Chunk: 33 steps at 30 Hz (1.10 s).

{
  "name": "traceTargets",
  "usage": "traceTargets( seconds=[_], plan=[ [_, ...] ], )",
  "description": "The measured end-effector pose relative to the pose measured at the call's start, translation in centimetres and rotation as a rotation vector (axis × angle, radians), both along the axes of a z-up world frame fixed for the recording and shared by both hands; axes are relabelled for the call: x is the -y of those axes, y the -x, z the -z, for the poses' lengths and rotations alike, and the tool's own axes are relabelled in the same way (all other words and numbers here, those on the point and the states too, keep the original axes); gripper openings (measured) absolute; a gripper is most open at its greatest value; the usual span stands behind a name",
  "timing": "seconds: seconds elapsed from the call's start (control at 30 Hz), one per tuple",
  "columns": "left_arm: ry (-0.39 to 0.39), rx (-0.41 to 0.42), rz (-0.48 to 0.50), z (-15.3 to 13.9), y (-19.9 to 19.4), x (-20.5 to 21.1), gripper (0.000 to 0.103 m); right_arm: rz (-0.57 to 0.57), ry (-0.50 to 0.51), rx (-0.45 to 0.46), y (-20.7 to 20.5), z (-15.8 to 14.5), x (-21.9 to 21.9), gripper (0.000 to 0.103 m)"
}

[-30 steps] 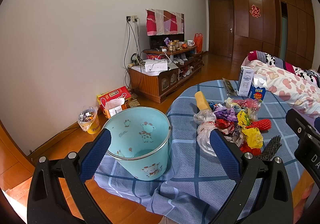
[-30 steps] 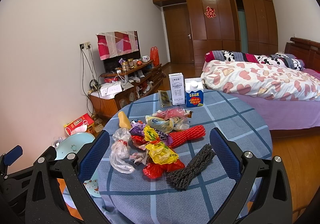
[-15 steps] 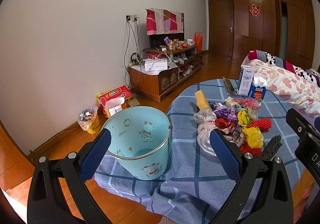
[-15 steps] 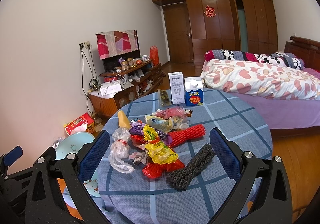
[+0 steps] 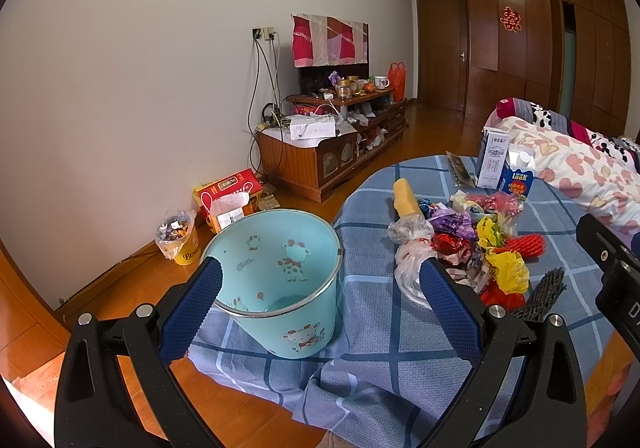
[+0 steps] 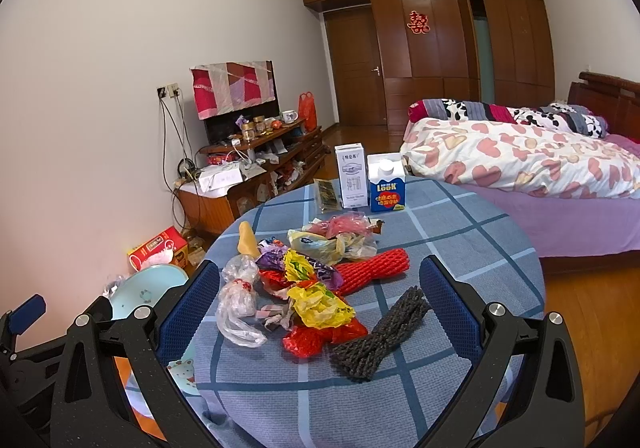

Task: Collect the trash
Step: 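Grasp the clear plastic bag with the left tool while the right tool grasps the dark scrubber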

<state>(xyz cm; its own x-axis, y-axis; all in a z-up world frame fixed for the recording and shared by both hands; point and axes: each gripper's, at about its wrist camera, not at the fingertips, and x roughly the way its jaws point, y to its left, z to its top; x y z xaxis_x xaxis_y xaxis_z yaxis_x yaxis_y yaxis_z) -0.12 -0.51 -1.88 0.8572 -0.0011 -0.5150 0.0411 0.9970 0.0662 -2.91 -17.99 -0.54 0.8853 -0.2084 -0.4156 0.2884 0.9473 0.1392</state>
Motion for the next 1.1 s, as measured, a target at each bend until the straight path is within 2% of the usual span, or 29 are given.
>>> traceTargets(
  seconds=[0.1, 0.23, 0.37, 0.53, 0.6, 0.67, 0.7, 0.8, 1.0, 1.1],
  plan=[
    [-0.004, -0.006, 0.013, 0.7, -0.5, 0.0, 0.097, 0.014, 0.007, -0.007, -0.5, 0.4, 0.5, 0.098],
    [0.012, -0.057, 0.018, 2.0, -1.7, -0.3, 0.097, 0.054, 0.017, -0.031, -0.7, 1.8, 2.4, 0.098],
    [0.010, -0.105, 0.023, 4.1, -3.1, -0.1, 0.097, 0.102, 0.023, -0.084, -1.1, 3.7, 4.5, 0.098],
    [0.009, -0.172, 0.035, 7.4, -4.9, 0.5, 0.097, 0.165, -0.011, -0.190, -1.7, 7.7, 8.2, 0.097],
    [0.023, -0.190, 0.049, 8.2, -5.6, 0.9, 0.096, 0.167, -0.013, -0.225, -1.9, 9.0, 8.8, 0.094],
    [0.024, -0.206, 0.059, 9.1, -6.2, 1.3, 0.096, 0.157, -0.021, -0.250, -2.1, 10.0, 9.3, 0.084],
    [0.027, -0.216, 0.059, 9.6, -6.5, 1.5, 0.096, 0.135, -0.055, -0.283, -2.8, 11.1, 9.5, 0.083],
    [0.033, -0.229, 0.057, 10.1, -7.2, 1.8, 0.093, 0.129, -0.073, -0.305, -3.7, 11.8, 9.7, 0.082],
    [0.042, -0.197, 0.074, 9.1, -9.4, 2.2, 0.089, 0.076, -0.144, -0.359, -6.2, 12.8, 9.4, 0.074],
    [0.042, -0.185, 0.101, 8.7, -10.7, 3.3, 0.087, 0.043, -0.169, -0.369, -7.1, 13.0, 9.2, 0.063]
  ],
)
